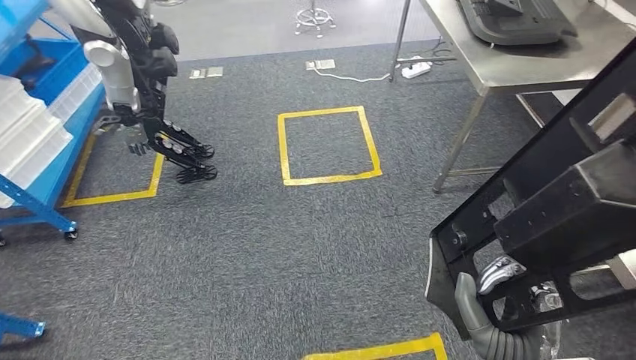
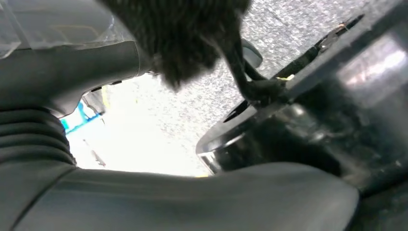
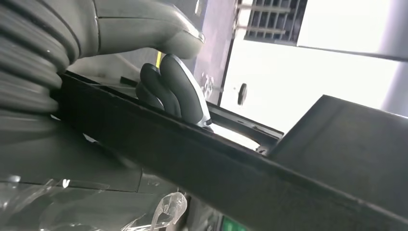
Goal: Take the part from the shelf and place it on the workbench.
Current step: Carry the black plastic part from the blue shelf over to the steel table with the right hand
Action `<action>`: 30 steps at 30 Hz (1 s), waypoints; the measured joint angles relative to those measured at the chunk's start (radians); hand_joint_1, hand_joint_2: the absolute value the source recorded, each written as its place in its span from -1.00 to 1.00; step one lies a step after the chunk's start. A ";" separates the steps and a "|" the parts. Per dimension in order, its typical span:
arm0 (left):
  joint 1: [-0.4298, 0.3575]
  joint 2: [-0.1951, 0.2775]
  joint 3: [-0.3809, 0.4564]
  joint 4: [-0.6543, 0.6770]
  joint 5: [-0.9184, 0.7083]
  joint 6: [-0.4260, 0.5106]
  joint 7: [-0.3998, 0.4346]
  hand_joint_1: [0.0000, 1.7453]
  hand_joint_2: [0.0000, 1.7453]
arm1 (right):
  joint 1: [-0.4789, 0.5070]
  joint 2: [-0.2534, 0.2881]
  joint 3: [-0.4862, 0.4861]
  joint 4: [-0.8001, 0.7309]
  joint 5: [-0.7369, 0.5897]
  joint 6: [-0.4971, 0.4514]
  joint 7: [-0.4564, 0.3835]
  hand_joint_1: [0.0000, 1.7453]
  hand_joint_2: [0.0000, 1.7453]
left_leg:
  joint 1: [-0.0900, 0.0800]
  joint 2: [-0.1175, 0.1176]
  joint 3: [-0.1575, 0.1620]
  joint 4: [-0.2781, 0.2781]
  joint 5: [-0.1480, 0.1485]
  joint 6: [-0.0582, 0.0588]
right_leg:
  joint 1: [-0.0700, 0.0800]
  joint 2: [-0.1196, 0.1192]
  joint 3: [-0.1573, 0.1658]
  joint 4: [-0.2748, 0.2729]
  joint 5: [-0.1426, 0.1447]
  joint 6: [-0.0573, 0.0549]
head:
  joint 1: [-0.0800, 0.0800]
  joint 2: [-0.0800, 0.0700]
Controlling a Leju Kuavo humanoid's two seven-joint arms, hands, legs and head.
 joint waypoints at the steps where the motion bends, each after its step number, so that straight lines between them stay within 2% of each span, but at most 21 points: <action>1: 0.002 0.000 0.000 0.000 0.000 0.000 0.000 -1.00 1.00 | -0.002 0.000 0.002 0.001 0.000 -0.005 -0.001 1.00 1.00 | -0.001 0.013 0.004 -0.014 -0.006 0.002 | 0.003 -0.026 -0.040 0.083 -0.041 0.000 | 0.001 0.000; 3: 0.006 0.000 0.000 0.000 0.000 0.000 -0.003 -1.00 1.00 | -0.002 0.000 0.009 0.005 -0.007 -0.019 -0.012 1.00 1.00 | -0.001 0.037 0.002 -0.017 -0.007 0.004 | 0.003 -0.042 -0.111 0.236 -0.095 0.003 | 0.001 0.000; 4: 0.007 0.001 0.000 0.000 0.001 0.000 -0.004 -1.00 1.00 | -0.001 0.000 0.013 0.009 -0.016 -0.027 -0.024 1.00 1.00 | 0.000 0.048 0.002 -0.016 -0.008 0.003 | 0.003 -0.045 -0.121 0.262 -0.094 0.005 | 0.002 0.000; 5: 0.008 0.002 0.000 0.000 0.001 0.000 -0.004 -1.00 1.00 | -0.001 0.000 0.015 0.013 -0.026 -0.035 -0.041 1.00 1.00 | 0.001 0.059 0.003 -0.016 -0.009 0.002 | 0.003 -0.049 -0.107 0.237 -0.071 0.006 | 0.002 0.000; 7: 0.010 0.005 0.000 0.000 0.002 0.000 -0.008 -1.00 1.00 | 0.000 0.000 0.017 0.020 -0.043 -0.044 -0.073 1.00 1.00 | 0.003 0.077 0.007 -0.013 -0.013 -0.005 | 0.003 -0.082 -0.021 0.075 0.004 0.009 | 0.002 0.000; 9: 0.013 0.009 0.000 0.000 0.002 0.000 -0.012 -1.00 1.00 | -0.002 0.001 0.019 0.026 -0.054 -0.046 -0.098 1.00 1.00 | 0.000 0.091 0.009 -0.003 -0.020 -0.016 | 0.007 -0.122 0.055 -0.069 0.053 0.005 | 0.002 0.000; 10: 0.014 0.012 0.000 0.000 0.002 0.000 -0.014 -1.00 1.00 | -0.003 0.002 0.020 0.028 -0.059 -0.047 -0.108 1.00 1.00 | -0.002 0.098 0.008 0.002 -0.021 -0.020 | 0.009 -0.130 0.069 -0.098 0.060 0.000 | 0.001 0.000; 12: 0.016 0.015 0.001 0.000 0.003 0.000 -0.020 -1.00 1.00 | -0.003 0.005 0.022 0.035 -0.069 -0.050 -0.126 1.00 1.00 | 0.000 0.111 0.006 0.010 -0.021 -0.026 | 0.011 -0.110 0.067 -0.106 0.064 -0.013 | 0.001 0.000; 13: 0.016 0.017 0.002 0.000 0.004 0.000 -0.024 -1.00 1.00 | -0.003 0.006 0.023 0.038 -0.074 -0.050 -0.133 1.00 1.00 | 0.003 0.106 0.000 0.021 -0.030 -0.029 | 0.010 -0.098 0.067 -0.109 0.067 -0.018 | 0.001 0.000; 15: 0.014 0.021 0.004 0.000 0.005 -0.001 -0.032 -1.00 1.00 | -0.003 0.008 0.024 0.043 -0.083 -0.052 -0.144 1.00 1.00 | 0.009 0.075 -0.039 0.107 -0.084 -0.039 | 0.007 -0.079 0.071 -0.119 0.074 -0.031 | 0.000 0.000; 17: 0.010 0.021 0.007 0.000 0.006 -0.007 -0.041 -1.00 1.00 | -0.004 0.010 0.025 0.048 -0.091 -0.052 -0.151 1.00 1.00 | 0.013 0.048 -0.116 0.281 -0.166 -0.047 | 0.006 -0.060 0.073 -0.124 0.078 -0.037 | 0.000 0.000; 18: 0.008 0.022 0.011 0.000 0.006 -0.018 -0.044 -1.00 1.00 | -0.004 0.011 0.025 0.051 -0.094 -0.052 -0.154 1.00 1.00 | 0.013 0.044 -0.150 0.358 -0.191 -0.050 | 0.006 -0.049 0.073 -0.124 0.079 -0.038 | 0.000 0.000; 19: 0.006 0.023 0.014 0.000 0.007 -0.032 -0.046 -1.00 1.00 | -0.003 0.012 0.026 0.055 -0.098 -0.052 -0.156 1.00 1.00 | 0.014 0.042 -0.169 0.399 -0.197 -0.051 | 0.006 -0.037 0.075 -0.124 0.079 -0.038 | 0.000 0.000; 20: 0.004 0.024 0.018 0.000 0.007 -0.045 -0.047 -1.00 1.00 | -0.003 0.013 0.026 0.058 -0.101 -0.052 -0.158 1.00 1.00 | 0.014 0.039 -0.167 0.395 -0.180 -0.050 | 0.006 -0.024 0.077 -0.124 0.079 -0.038 | 0.000 0.000; 21: 0.003 0.025 0.021 0.000 0.008 -0.053 -0.046 -1.00 1.00 | -0.002 0.014 0.026 0.060 -0.104 -0.052 -0.159 1.00 1.00 | 0.015 0.035 -0.146 0.347 -0.146 -0.049 | 0.005 -0.010 0.079 -0.124 0.078 -0.038 | 0.000 0.000; 23: 0.002 0.026 0.024 0.000 0.010 -0.055 -0.044 -1.00 1.00 | -0.002 0.016 0.027 0.064 -0.107 -0.052 -0.162 1.00 1.00 | 0.021 -0.007 -0.079 0.184 -0.055 -0.048 | 0.002 0.016 0.081 -0.123 0.077 -0.036 | -0.001 0.000; 25: 0.001 0.027 0.026 0.000 0.016 -0.055 -0.036 -1.00 1.00 | -0.002 0.017 0.027 0.067 -0.110 -0.052 -0.166 1.00 1.00 | 0.027 -0.048 -0.039 0.072 -0.002 -0.051 | 0.001 0.040 0.071 -0.117 0.079 -0.029 | -0.001 0.000; 26: 0.000 0.028 0.028 0.000 0.019 -0.055 -0.031 -1.00 1.00 | 0.001 0.017 0.027 0.068 -0.110 -0.052 -0.167 1.00 1.00 | 0.027 -0.052 -0.035 0.057 0.005 -0.052 | 0.000 0.051 0.065 -0.117 0.082 -0.024 | -0.001 0.000; 27: 0.000 0.029 0.029 0.000 0.022 -0.055 -0.025 -1.00 1.00 | 0.005 0.017 0.027 0.068 -0.109 -0.052 -0.167 1.00 1.00 | 0.024 -0.041 -0.034 0.050 0.005 -0.051 | -0.002 0.062 0.058 -0.118 0.086 -0.017 | 0.000 0.000; 28: -0.001 0.029 0.030 0.000 0.024 -0.056 -0.017 -1.00 1.00 | 0.010 0.017 0.027 0.068 -0.105 -0.052 -0.165 1.00 1.00 | 0.023 -0.027 -0.028 0.037 0.004 -0.048 | -0.004 0.058 0.051 -0.114 0.083 -0.012 | 0.000 0.000; 30: -0.001 0.030 0.031 0.000 0.024 -0.061 0.001 -1.00 1.00 | 0.019 0.017 0.027 0.068 -0.095 -0.052 -0.153 1.00 1.00 | 0.022 0.000 -0.015 0.003 0.003 -0.037 | 0.000 0.016 0.014 -0.044 0.037 -0.005 | 0.001 0.000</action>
